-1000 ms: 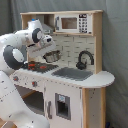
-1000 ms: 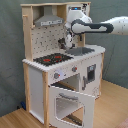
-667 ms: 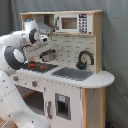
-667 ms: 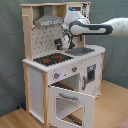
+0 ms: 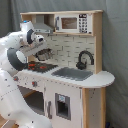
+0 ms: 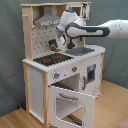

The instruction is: Play with the kitchen

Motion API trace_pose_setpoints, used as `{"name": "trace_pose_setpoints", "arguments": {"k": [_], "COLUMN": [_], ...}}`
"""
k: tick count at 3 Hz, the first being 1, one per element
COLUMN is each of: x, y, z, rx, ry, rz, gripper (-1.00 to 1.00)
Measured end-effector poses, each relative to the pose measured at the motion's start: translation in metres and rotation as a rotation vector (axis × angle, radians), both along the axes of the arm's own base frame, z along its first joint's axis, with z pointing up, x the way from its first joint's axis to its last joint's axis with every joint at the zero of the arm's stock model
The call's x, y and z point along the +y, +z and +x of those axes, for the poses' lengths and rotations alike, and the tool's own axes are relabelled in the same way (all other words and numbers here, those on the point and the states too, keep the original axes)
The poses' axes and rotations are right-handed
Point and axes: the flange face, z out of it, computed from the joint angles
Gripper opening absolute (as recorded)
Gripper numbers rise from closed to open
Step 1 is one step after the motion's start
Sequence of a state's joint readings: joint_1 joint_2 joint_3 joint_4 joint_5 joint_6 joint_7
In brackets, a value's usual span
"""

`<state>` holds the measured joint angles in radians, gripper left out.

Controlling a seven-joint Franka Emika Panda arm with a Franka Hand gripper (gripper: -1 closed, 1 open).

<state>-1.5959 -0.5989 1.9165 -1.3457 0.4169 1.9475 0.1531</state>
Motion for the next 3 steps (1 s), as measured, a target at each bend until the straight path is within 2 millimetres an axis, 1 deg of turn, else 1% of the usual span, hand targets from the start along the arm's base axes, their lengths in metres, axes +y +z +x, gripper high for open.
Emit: {"name": "trace_pose_setpoints", "arguments": {"k": [2,3], "x": [0.037,0.062], "y": [-0.002,-0.005], "z": [0.003,-0.006], "rx": [-0.013,0.004], "ry": [0.063,0.114], "rz": [0.023,0.038], "gripper": [-1.00,-1.00]}}
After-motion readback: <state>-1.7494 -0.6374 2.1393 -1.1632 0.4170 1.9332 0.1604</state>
